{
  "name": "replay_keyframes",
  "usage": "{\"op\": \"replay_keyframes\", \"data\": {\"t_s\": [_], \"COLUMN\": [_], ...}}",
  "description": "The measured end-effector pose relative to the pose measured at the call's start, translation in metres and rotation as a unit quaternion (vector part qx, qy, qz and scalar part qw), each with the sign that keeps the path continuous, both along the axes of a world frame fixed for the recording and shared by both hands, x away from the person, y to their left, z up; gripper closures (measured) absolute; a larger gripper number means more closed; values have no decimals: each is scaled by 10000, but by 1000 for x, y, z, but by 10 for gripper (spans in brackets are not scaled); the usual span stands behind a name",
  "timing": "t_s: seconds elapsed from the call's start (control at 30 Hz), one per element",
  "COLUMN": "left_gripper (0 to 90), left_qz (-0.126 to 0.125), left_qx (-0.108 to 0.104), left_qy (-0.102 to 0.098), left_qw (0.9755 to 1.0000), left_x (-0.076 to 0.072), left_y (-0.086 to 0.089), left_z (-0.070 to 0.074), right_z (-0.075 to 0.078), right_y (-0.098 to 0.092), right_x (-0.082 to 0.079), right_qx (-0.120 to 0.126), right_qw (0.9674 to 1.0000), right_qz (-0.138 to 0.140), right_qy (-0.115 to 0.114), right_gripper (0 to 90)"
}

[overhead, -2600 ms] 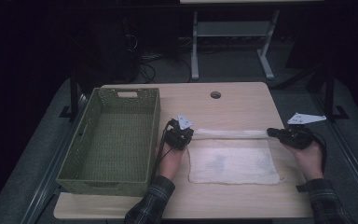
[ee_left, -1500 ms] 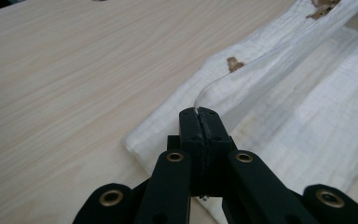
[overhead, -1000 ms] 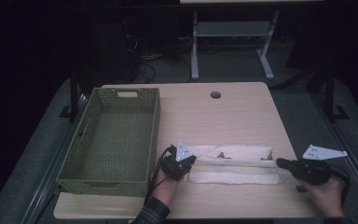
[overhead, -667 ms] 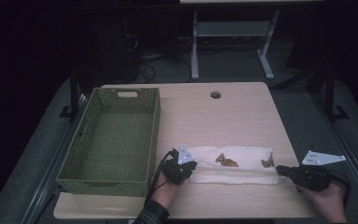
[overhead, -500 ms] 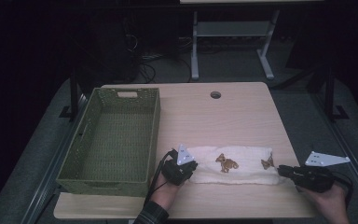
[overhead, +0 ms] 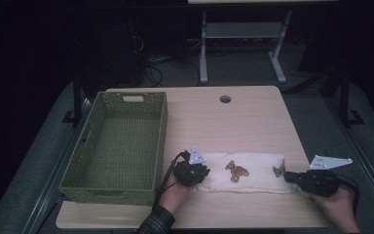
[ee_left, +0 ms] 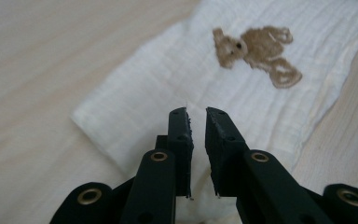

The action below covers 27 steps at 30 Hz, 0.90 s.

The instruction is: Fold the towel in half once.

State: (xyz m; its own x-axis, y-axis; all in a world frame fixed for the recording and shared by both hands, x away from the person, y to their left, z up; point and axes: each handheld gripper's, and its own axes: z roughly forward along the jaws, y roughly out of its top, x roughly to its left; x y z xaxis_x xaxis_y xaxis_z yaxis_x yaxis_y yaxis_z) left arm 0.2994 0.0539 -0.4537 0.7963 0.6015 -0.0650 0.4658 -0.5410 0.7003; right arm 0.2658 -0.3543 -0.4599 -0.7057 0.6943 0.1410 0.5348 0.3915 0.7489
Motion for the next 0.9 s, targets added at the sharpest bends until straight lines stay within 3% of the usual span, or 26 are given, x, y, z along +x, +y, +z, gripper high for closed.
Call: {"op": "replay_keyframes", "data": {"t_s": [0.1, 0.27, 0.47, 0.57, 0.6, 0.73, 0.9], "left_gripper": [796, 795, 789, 773, 758, 733, 687], "left_qz": [-80, -146, -168, -116, -65, 31, 281], "left_qx": [33, 161, 283, 188, 139, 80, 24], "left_qy": [42, 202, 115, 18, -86, -172, -387], "left_qw": [10000, 9996, 9994, 9998, 9998, 9998, 9989], "left_x": [-3, -26, -42, -47, -46, -38, -10], "left_y": [-1, 5, 6, 8, 8, 6, 3], "left_z": [-1, 1, 5, 11, 14, 16, 20], "right_z": [-1, -5, -5, -4, -4, -2, 3], "right_y": [-1, -2, -3, -4, -4, -4, -5], "right_x": [0, 0, -1, -1, 1, 5, 23], "right_qx": [-1, -95, -98, -114, -107, -133, -88], "right_qw": [10000, 9999, 9999, 9999, 9999, 9999, 9996], "right_qz": [-10, -24, -45, -54, -54, -73, -238], "right_qy": [20, 100, 92, 61, 31, -13, -157], "right_gripper": [824, 831, 831, 831, 830, 824, 798]}}
